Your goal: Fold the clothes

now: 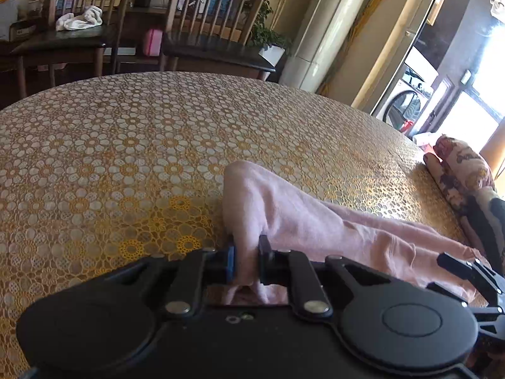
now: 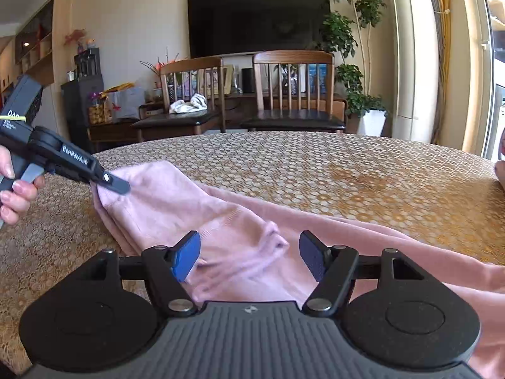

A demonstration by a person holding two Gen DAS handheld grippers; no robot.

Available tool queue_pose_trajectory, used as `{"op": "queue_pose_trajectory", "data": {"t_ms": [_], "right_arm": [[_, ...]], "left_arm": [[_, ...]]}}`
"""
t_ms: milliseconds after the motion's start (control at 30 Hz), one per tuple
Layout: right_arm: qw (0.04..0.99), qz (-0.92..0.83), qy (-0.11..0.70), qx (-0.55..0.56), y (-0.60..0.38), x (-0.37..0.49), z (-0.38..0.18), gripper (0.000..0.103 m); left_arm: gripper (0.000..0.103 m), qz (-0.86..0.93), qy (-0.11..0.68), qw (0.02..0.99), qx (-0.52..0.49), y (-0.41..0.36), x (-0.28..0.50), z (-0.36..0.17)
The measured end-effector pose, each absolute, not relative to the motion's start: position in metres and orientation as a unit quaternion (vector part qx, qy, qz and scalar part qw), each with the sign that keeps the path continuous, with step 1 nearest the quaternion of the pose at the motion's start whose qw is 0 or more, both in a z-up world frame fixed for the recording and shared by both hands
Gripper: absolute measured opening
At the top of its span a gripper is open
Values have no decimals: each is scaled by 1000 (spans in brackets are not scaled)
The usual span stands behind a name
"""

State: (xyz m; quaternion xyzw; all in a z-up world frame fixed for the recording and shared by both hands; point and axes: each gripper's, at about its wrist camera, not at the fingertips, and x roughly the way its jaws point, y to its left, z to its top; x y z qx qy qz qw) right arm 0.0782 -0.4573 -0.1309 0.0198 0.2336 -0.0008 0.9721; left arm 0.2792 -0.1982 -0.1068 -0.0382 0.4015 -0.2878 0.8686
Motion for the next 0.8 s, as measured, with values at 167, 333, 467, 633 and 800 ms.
{"op": "queue_pose_trajectory", "data": {"t_ms": [167, 333, 467, 633, 800], "right_arm": [[964, -21, 264, -6, -461, 64, -134, 59], [962, -23, 270, -11, -459, 59, -136, 55], [958, -31, 283, -38, -454, 63, -142, 53], [951, -26, 307, -25, -462, 69, -153, 51], [961, -6, 276, 23, -472, 60, -133, 51]], "left_arm": [[103, -244, 387, 888, -42, -169, 285, -92], [103, -188, 379, 905, -45, -130, 288, -80], [103, -172, 369, 913, -41, -121, 284, -62], [103, -199, 344, 917, -44, -138, 264, -32], [103, -238, 316, 917, -55, -169, 244, -2]]}}
